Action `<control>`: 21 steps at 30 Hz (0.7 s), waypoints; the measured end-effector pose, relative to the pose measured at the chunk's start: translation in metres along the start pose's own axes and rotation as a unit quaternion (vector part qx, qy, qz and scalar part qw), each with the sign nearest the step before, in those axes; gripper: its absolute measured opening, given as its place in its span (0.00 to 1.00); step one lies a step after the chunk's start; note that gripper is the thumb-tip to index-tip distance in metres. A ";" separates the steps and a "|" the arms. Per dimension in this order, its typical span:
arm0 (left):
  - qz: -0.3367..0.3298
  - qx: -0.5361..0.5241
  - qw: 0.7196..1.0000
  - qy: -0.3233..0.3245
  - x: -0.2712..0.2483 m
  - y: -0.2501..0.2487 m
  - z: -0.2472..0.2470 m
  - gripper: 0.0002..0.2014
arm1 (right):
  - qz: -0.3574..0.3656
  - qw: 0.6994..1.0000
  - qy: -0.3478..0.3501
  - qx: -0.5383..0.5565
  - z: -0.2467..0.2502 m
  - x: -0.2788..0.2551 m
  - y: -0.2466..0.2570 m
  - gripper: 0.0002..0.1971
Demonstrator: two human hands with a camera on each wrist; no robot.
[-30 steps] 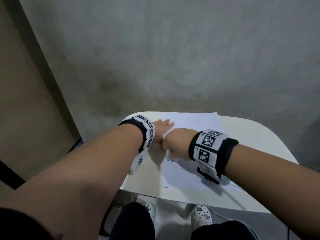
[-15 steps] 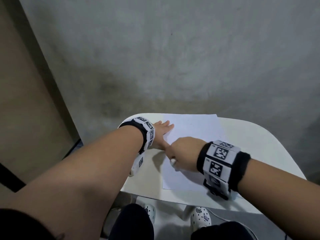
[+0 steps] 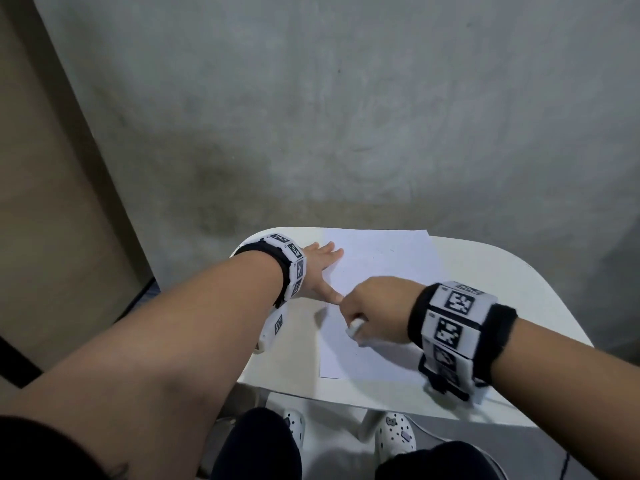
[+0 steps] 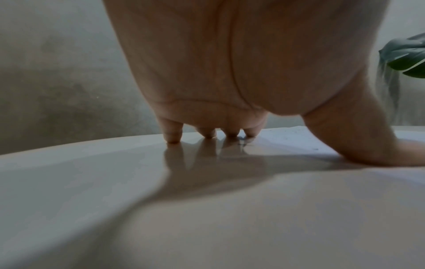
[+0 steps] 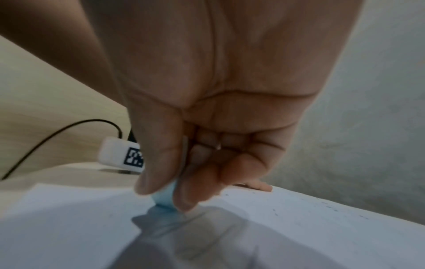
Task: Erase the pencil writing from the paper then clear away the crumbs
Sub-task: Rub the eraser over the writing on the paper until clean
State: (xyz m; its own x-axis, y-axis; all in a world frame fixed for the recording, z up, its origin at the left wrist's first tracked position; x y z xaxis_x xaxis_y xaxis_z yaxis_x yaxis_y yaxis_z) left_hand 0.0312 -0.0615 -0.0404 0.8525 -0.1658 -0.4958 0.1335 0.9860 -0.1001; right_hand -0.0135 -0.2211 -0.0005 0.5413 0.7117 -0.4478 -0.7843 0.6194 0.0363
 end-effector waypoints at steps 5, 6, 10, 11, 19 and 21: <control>0.000 -0.008 1.000 0.008 -0.001 0.001 0.002 0.52 | -0.006 0.996 0.087 -0.012 0.015 -0.003 0.007 0.01; -0.001 -0.012 1.000 0.009 -0.001 0.000 0.003 0.52 | -0.016 0.996 0.084 -0.003 0.022 0.003 0.008 0.01; 0.001 -0.017 1.000 0.004 0.000 -0.001 0.002 0.53 | -0.042 0.999 -0.025 0.013 0.024 0.017 0.005 0.03; 0.003 -0.012 1.000 0.003 -0.001 -0.001 0.001 0.53 | -0.036 0.999 -0.021 0.014 0.019 0.015 0.002 0.02; 0.003 -0.011 1.000 0.017 -0.004 -0.001 0.003 0.54 | -0.029 0.993 0.114 0.014 0.020 0.001 0.003 0.04; 0.002 -0.011 1.000 0.021 -0.003 -0.001 0.004 0.59 | -0.042 0.998 0.047 0.027 0.025 0.013 0.002 0.06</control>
State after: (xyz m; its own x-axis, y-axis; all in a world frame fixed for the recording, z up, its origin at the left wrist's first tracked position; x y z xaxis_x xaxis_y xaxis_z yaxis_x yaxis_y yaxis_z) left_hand 0.0307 -0.0622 -0.0359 0.8307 -0.1637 -0.5322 0.1190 0.9859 -0.1175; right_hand -0.0010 -0.2025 0.0161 0.5714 0.6237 -0.5334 -0.7187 0.6941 0.0417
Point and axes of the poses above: each hand's wrist, its own x-axis towards the middle knuckle, its own z-axis out of the back of the hand, y = z × x, the point moved 1 cm from there along x, towards the middle knuckle, and after that the axes turned 7 degrees about y, right-handed, at the moved point
